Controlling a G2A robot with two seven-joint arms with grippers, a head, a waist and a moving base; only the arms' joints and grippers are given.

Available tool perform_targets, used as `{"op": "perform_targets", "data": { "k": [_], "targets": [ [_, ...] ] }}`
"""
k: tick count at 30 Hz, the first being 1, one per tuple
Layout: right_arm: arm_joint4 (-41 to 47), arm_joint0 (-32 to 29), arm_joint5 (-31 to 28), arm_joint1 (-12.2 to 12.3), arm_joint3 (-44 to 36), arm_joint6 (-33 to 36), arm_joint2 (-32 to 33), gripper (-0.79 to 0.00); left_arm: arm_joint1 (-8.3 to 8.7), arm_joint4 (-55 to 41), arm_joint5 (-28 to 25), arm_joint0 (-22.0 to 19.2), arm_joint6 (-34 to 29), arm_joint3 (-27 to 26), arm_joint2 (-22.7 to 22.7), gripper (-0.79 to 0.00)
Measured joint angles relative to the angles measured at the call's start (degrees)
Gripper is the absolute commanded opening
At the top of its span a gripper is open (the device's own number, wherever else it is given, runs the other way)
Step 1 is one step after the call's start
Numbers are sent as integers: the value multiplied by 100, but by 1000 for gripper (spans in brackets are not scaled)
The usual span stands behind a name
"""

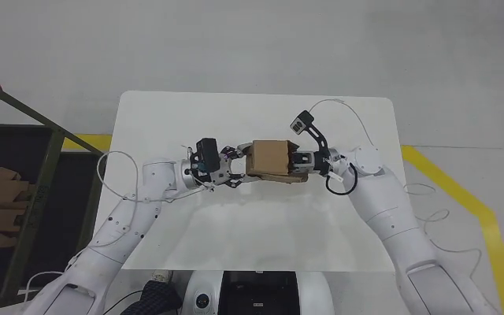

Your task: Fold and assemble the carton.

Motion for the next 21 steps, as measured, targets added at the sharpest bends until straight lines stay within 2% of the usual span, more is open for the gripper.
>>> {"op": "perform_targets", "data": {
  "k": [21],
  "targets": [
    [109,-123,-180,194,27,22,546,-785,79,-4,78,208,501,-51,-213,-406]
  ]
}}
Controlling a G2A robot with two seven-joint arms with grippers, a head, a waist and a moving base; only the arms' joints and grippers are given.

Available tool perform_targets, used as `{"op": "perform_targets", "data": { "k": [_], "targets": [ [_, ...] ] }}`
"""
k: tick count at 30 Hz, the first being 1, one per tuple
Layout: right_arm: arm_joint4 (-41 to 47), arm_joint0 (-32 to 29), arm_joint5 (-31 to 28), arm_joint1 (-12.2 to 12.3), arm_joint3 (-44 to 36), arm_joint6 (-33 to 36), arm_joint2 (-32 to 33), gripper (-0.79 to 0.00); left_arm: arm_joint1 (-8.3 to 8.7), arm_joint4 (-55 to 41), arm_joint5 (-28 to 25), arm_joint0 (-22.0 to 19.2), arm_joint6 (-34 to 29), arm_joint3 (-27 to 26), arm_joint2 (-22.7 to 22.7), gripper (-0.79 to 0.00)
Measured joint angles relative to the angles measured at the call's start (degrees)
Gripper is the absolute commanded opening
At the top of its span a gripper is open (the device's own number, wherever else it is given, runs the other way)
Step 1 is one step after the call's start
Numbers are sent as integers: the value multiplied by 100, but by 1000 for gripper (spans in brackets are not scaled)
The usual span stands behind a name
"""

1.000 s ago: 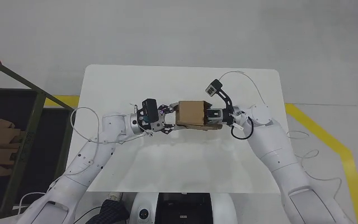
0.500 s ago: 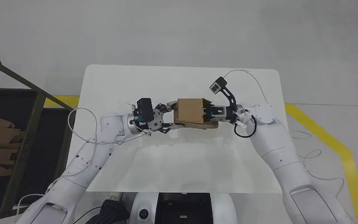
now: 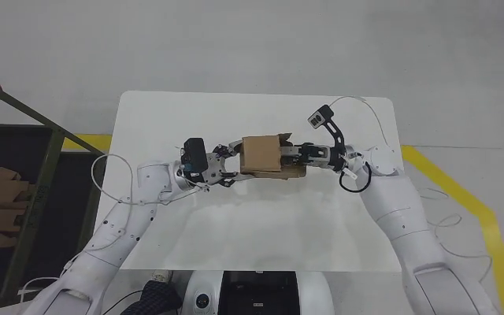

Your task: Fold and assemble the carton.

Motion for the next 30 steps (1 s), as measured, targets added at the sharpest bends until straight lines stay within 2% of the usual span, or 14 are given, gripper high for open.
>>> {"op": "perform_targets", "data": {
  "k": [10,16,21,25,30],
  "targets": [
    [-299,-337,-95,242,-313,-247,668,-785,32,140,57,36,254,229,-43,-416],
    [-1068,-773,107,449,-965,-99,1009,-785,18,199,204,-43,405,500,13,-409],
    [-1683,-1106,484,533,-1677,98,854,-785,0,225,278,-126,513,632,84,-403],
    [-1592,-1197,540,511,-2002,-60,634,-785,-15,294,313,-173,535,646,172,-403],
    [-1531,-1128,482,502,-2036,-379,549,-785,-22,380,332,-186,581,618,255,-400]
  ]
}}
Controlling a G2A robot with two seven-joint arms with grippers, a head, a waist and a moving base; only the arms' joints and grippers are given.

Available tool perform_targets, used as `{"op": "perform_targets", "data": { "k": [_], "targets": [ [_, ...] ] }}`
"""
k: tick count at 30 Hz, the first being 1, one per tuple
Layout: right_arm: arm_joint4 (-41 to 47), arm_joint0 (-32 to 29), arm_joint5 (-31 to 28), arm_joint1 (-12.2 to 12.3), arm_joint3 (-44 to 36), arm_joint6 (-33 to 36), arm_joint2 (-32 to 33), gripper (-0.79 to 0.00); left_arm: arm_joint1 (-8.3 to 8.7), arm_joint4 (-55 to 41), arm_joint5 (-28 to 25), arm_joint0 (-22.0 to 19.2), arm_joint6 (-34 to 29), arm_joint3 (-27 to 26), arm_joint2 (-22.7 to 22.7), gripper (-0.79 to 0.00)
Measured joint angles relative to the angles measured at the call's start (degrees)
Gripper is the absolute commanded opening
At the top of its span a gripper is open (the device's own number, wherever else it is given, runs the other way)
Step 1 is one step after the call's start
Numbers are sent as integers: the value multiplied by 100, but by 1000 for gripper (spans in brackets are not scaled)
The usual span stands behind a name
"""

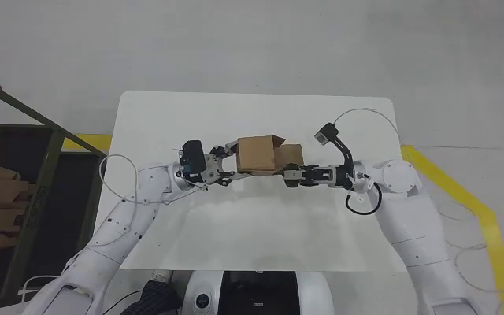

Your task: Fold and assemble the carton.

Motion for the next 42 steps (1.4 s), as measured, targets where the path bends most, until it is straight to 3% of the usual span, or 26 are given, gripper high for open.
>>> {"op": "perform_targets", "data": {
  "k": [15,29,34,42],
  "targets": [
    [-109,437,-4,-32,108,-290,-419,-785,10,54,-76,28,87,-103,114,-403],
    [-57,307,-107,174,149,-784,393,-785,44,37,-62,88,198,-151,73,-403],
    [-108,520,-121,143,276,-987,209,-785,52,44,-93,125,214,-186,95,-403],
    [-114,724,-169,95,257,-596,-272,-785,57,35,-129,95,202,-185,127,-400]
  ]
}}
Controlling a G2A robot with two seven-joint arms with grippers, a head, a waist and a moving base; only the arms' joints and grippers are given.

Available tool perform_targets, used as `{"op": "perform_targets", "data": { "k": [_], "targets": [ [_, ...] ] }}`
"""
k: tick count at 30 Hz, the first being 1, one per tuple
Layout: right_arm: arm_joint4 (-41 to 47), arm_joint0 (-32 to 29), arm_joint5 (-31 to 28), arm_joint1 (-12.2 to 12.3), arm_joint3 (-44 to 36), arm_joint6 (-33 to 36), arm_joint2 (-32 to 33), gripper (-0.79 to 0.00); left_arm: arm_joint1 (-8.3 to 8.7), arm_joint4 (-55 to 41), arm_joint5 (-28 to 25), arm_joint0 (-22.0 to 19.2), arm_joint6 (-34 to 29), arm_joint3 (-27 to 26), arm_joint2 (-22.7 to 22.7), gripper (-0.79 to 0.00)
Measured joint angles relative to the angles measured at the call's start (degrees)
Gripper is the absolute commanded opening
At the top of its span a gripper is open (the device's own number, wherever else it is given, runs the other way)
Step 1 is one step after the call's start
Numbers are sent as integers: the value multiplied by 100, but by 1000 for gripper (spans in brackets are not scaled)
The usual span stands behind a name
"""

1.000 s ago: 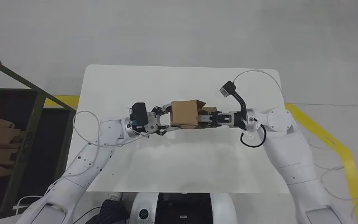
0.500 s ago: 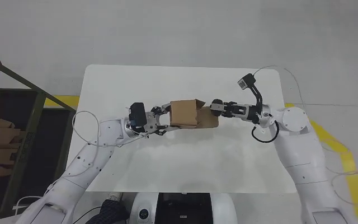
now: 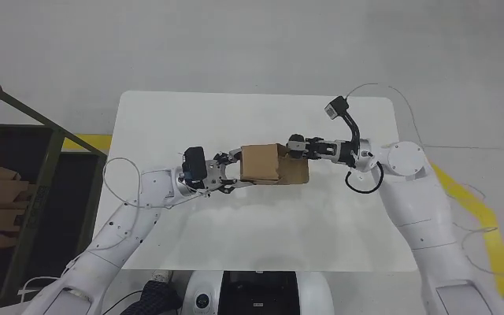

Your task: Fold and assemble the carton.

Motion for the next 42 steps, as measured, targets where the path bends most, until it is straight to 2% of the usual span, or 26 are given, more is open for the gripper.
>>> {"op": "perform_targets", "data": {
  "k": [5,11,17,22,27,30,37,42],
  "targets": [
    [41,-14,-46,10,-88,29,-46,-785,-1,-6,-14,-22,-22,8,30,-400],
    [19,-294,-73,142,-30,-353,519,-785,-2,-18,0,-47,10,-1,50,-400],
    [-178,-680,186,266,136,-714,984,-785,14,-70,28,-46,106,-25,-10,-400],
    [-247,-681,498,244,379,-610,693,-785,19,-127,40,-43,126,-38,-31,-403],
    [-23,-525,436,156,407,-34,136,-785,-1,-223,142,-71,82,3,-8,-409],
    [10,-446,404,133,409,11,-9,-785,-16,-266,183,-102,45,41,21,-406],
    [-321,-424,587,195,493,-169,76,-785,-26,-366,152,-134,64,66,21,-406],
    [-717,-692,747,337,112,219,296,-785,-18,-411,242,-140,15,158,-60,-403]
  ]
}}
